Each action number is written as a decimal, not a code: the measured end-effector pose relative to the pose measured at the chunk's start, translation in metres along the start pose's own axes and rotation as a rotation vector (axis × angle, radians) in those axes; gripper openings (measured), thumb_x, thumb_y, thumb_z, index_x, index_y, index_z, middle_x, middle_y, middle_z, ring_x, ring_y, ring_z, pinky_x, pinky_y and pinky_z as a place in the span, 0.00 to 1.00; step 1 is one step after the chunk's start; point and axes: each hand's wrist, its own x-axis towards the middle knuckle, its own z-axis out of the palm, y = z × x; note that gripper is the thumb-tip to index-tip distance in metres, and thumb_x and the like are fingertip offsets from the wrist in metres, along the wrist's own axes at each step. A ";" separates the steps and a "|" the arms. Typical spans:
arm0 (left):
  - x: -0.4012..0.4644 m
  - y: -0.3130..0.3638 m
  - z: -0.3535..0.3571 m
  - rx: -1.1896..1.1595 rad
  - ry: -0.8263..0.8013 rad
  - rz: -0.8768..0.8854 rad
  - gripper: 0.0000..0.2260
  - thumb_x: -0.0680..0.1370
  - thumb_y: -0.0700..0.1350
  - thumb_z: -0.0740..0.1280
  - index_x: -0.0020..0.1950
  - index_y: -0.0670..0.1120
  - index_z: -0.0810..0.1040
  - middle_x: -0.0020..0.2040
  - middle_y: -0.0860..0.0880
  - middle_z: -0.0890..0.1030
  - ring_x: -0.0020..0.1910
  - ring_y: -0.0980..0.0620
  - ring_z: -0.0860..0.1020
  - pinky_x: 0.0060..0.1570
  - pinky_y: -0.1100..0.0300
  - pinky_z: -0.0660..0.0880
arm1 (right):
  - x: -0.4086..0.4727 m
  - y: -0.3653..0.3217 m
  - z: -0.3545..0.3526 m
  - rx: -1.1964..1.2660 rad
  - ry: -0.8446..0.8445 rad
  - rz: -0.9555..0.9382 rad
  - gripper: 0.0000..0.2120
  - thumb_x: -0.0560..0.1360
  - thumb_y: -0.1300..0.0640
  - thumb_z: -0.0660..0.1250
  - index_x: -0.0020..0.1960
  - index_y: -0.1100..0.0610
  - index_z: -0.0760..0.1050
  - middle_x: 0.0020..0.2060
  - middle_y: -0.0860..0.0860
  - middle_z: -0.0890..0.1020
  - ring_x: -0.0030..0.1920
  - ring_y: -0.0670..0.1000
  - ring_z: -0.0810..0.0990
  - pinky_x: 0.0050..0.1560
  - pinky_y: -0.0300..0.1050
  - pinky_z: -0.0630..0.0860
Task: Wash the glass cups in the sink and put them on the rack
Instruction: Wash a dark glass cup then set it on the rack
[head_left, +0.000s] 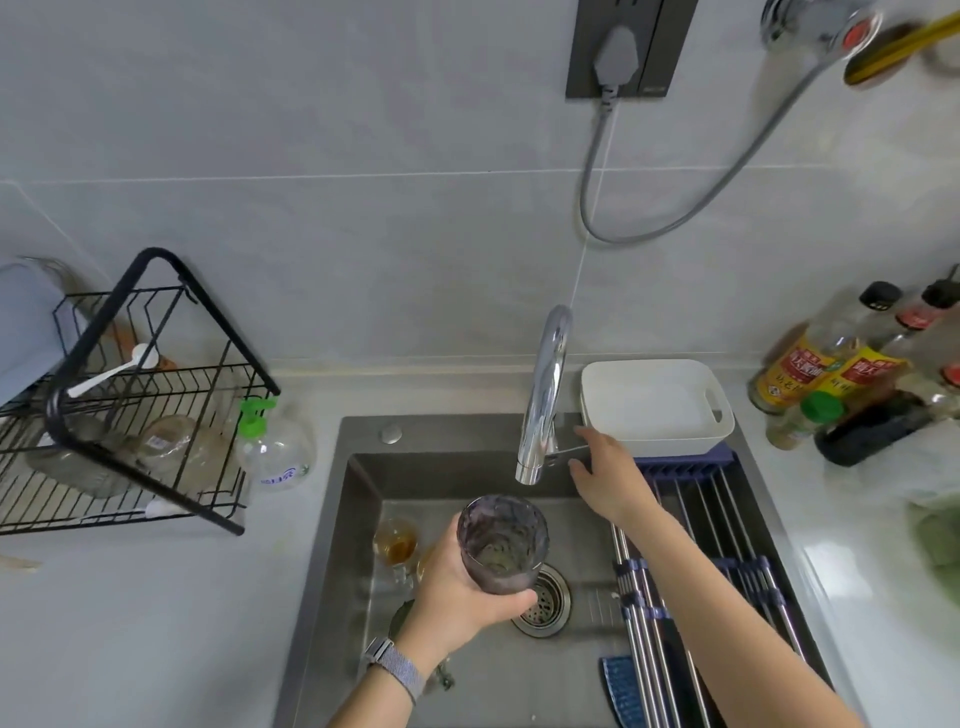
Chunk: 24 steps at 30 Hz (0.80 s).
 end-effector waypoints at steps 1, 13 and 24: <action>0.002 0.000 0.001 -0.005 -0.001 -0.008 0.36 0.56 0.52 0.83 0.59 0.59 0.70 0.56 0.61 0.77 0.57 0.63 0.76 0.48 0.75 0.73 | 0.007 0.003 0.004 -0.034 0.000 -0.008 0.22 0.80 0.59 0.61 0.73 0.59 0.65 0.69 0.57 0.71 0.68 0.58 0.70 0.68 0.50 0.68; 0.016 0.000 -0.002 0.035 0.021 -0.005 0.34 0.57 0.50 0.83 0.56 0.60 0.69 0.55 0.62 0.76 0.54 0.67 0.74 0.43 0.79 0.71 | 0.030 0.021 0.018 -0.287 0.064 -0.007 0.10 0.79 0.62 0.61 0.57 0.59 0.78 0.49 0.59 0.82 0.48 0.60 0.81 0.45 0.51 0.80; 0.010 -0.002 0.000 0.036 0.037 -0.001 0.36 0.56 0.53 0.83 0.60 0.57 0.71 0.55 0.61 0.78 0.55 0.64 0.76 0.47 0.76 0.73 | 0.020 0.016 0.020 -0.287 0.053 -0.011 0.12 0.80 0.59 0.60 0.61 0.58 0.77 0.54 0.57 0.82 0.52 0.58 0.80 0.49 0.50 0.80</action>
